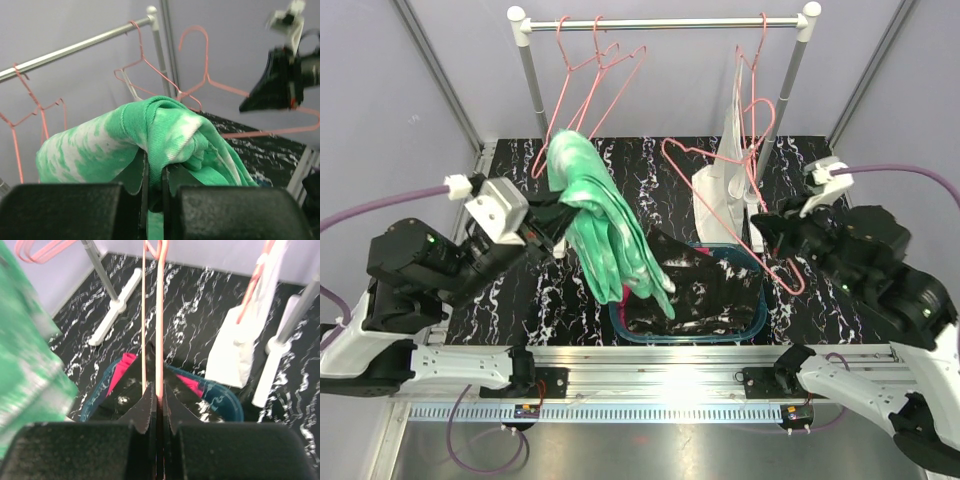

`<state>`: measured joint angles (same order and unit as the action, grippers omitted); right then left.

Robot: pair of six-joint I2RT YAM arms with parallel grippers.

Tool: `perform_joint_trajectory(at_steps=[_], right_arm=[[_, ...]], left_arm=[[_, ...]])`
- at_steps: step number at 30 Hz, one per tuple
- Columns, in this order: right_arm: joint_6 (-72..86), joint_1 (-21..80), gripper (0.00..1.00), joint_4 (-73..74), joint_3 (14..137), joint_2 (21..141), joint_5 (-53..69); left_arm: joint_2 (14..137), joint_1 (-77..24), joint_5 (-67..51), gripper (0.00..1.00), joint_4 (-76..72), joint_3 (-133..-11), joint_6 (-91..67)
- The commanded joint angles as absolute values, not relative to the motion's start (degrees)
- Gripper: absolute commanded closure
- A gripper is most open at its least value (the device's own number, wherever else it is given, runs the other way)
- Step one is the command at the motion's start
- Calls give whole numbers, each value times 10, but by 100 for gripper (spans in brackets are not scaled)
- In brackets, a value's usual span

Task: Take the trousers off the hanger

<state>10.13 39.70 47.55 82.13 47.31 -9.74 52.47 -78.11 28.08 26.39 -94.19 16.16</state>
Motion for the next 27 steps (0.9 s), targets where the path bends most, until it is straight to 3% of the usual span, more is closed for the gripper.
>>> perform_joint_trajectory(at_steps=[1, 9, 16, 27], right_arm=[[65, 399, 100, 511, 888, 464, -124], [59, 399, 100, 569, 967, 447, -145], [62, 399, 100, 581, 979, 439, -149], [69, 399, 100, 562, 960, 432, -151]], left_arm=[[495, -780, 210, 100, 255, -922, 162], [450, -780, 229, 100, 266, -794, 160], [447, -774, 316, 100, 270, -718, 128], [378, -755, 418, 100, 308, -733, 183]])
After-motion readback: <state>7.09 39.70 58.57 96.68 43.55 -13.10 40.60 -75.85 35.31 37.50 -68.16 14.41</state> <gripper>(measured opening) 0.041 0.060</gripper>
